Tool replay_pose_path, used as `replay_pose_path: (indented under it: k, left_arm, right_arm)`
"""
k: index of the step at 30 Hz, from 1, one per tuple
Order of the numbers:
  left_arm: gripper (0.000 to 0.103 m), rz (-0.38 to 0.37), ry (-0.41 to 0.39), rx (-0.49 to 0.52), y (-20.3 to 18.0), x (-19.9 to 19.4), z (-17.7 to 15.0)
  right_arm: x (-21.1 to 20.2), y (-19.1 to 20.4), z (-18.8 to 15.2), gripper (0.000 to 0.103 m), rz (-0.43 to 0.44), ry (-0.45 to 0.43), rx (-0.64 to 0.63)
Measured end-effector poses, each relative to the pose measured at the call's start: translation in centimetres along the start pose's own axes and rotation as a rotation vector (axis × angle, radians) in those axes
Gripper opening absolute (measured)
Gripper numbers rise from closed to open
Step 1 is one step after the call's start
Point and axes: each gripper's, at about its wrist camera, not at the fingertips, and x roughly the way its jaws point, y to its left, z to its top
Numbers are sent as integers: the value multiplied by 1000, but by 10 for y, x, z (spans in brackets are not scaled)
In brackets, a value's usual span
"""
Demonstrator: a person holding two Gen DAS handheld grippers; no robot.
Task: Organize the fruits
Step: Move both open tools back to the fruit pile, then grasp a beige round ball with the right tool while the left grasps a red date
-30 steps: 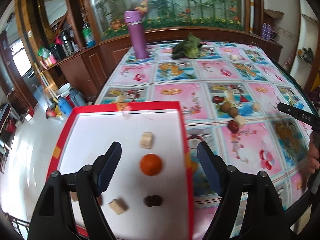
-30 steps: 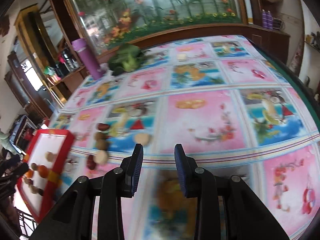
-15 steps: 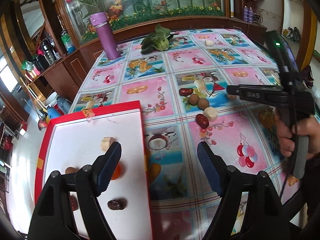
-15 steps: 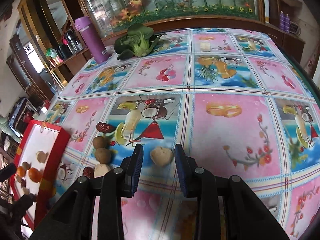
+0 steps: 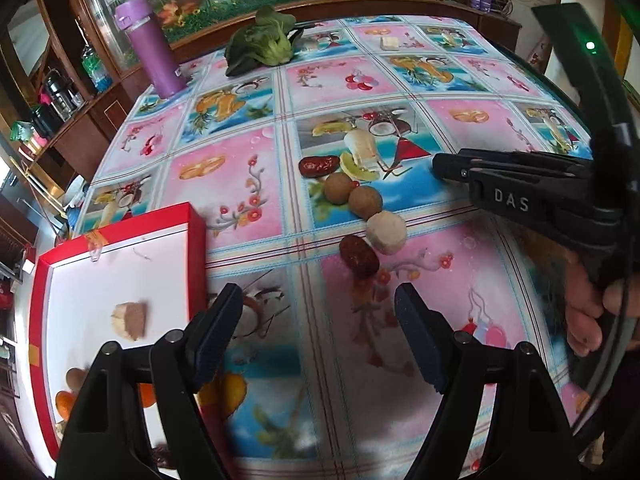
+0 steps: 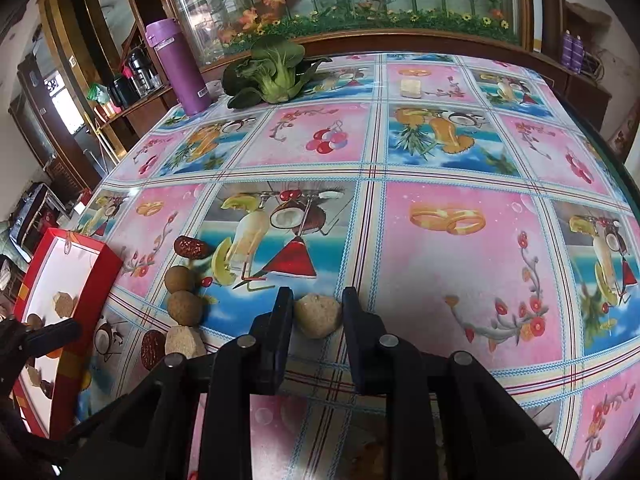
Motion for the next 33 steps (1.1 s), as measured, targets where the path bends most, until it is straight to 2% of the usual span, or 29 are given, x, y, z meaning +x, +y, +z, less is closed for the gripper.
replay_pose_path:
  k: [6,10,15,18,20,27,31,33]
  left_arm:
    - [79,-3,28,-11,-7,15,10]
    - [69,-21,43,-27,-9,24,13]
    - [62,-59,31,-48,-6,27,16]
    - [53,-89,25,-50,-7,27,16]
    - [43,-113,21,-48,-8,26,16]
    - [33,-139,1,-35,-10,25,15]
    - [24,-147,-2,-41,-8,25,16]
    - [23,-154,-4,-46,-6,24,15]
  right_arm:
    - [-2,-2,-1,24,9,16,19]
    - [-3,-3,-2,24,12,20,28]
    - [-4,-3,-3,24,12,24,29]
    - [-4,-4,-3,24,12,27,32]
    - [-5,-5,-3,24,13,28,39]
    - [-6,-6,-4,24,21,28,47]
    - [-6,-6,-4,24,25,29,47]
    - [-6,-6,-4,23,29,29,48]
